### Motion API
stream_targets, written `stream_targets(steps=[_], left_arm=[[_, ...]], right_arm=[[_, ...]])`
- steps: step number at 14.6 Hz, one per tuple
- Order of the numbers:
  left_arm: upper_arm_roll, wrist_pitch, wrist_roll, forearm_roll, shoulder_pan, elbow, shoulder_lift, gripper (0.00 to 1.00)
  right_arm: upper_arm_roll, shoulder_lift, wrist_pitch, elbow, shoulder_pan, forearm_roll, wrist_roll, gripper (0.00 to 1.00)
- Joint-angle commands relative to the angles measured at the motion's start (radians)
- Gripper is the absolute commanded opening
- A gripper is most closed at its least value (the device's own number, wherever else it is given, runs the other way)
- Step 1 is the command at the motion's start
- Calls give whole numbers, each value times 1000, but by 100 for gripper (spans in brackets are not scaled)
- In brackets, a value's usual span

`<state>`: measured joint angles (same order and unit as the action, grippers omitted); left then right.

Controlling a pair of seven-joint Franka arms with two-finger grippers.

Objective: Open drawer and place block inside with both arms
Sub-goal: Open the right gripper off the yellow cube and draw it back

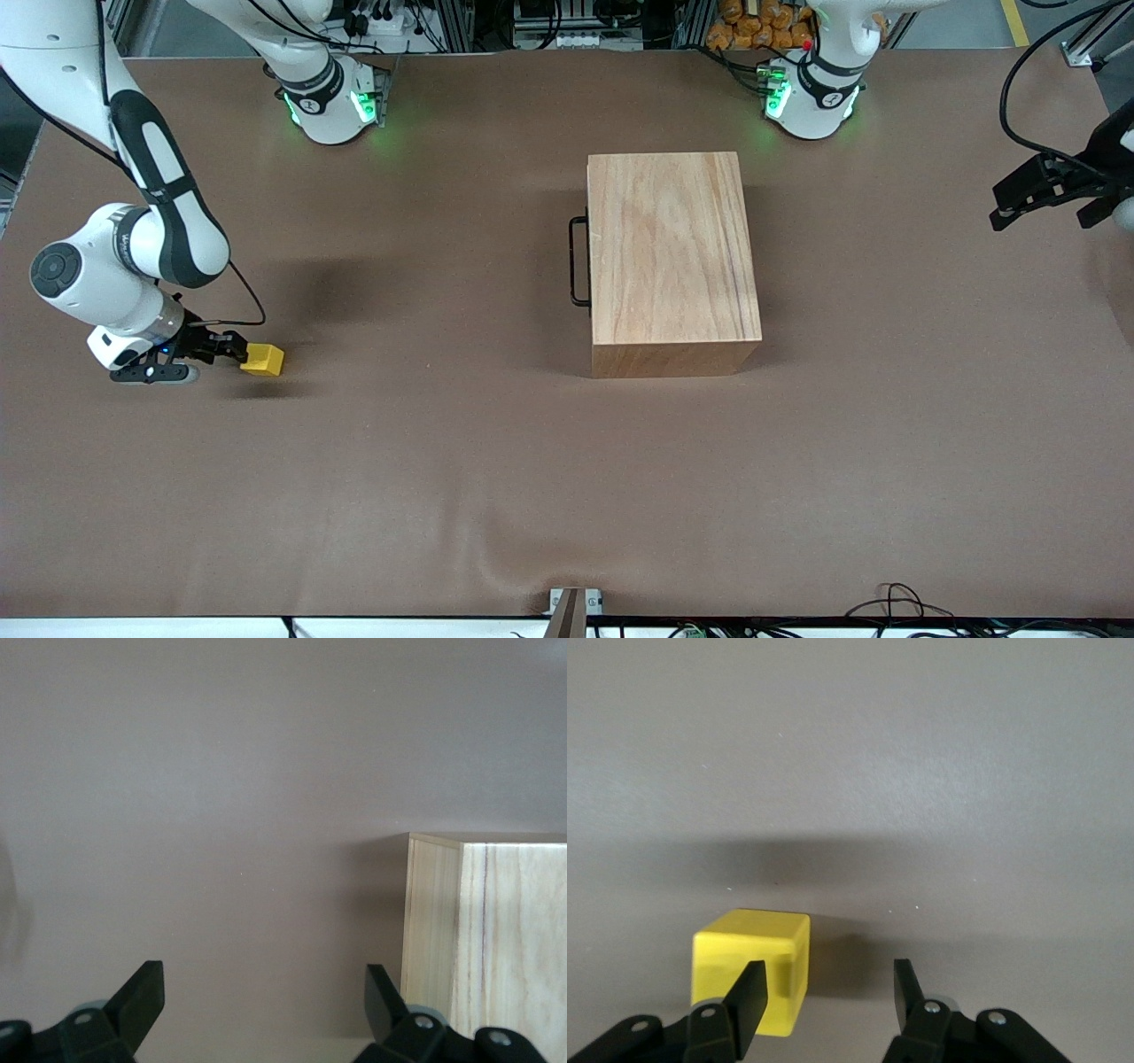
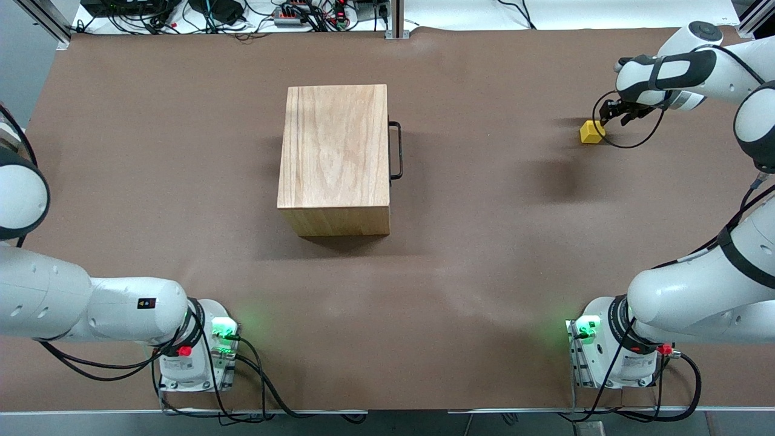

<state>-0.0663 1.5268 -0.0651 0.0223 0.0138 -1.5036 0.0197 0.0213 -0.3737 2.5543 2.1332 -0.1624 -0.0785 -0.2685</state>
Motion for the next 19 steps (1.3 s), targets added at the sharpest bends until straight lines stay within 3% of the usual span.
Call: stream_targets(steps=[1,5,7,11,14,19], left_arm=[[-20,-37,8,5,12,8,11,100],[-4,-65,10,4,20,17,11,100],[-6,-86,-18,2,15,25,9,100],[-13,-132,-88,1,14,26,16,100],[-6,-134,-111,7,15,31,16,100],[0,-135,-154,10,23,34,29,100]], right_arm=[[-9,74,-146,-40,10,-1,0,62],[-8,124,-486,-205,6,-3,0,58],[-6,142,-589,-251,3,-3,0,58],[-6,278,-725,-271,4,-3,40,58],[-7,286,-854,-360,8,-3,83,60],[-6,286,-922,-414,6,-3,83,63]])
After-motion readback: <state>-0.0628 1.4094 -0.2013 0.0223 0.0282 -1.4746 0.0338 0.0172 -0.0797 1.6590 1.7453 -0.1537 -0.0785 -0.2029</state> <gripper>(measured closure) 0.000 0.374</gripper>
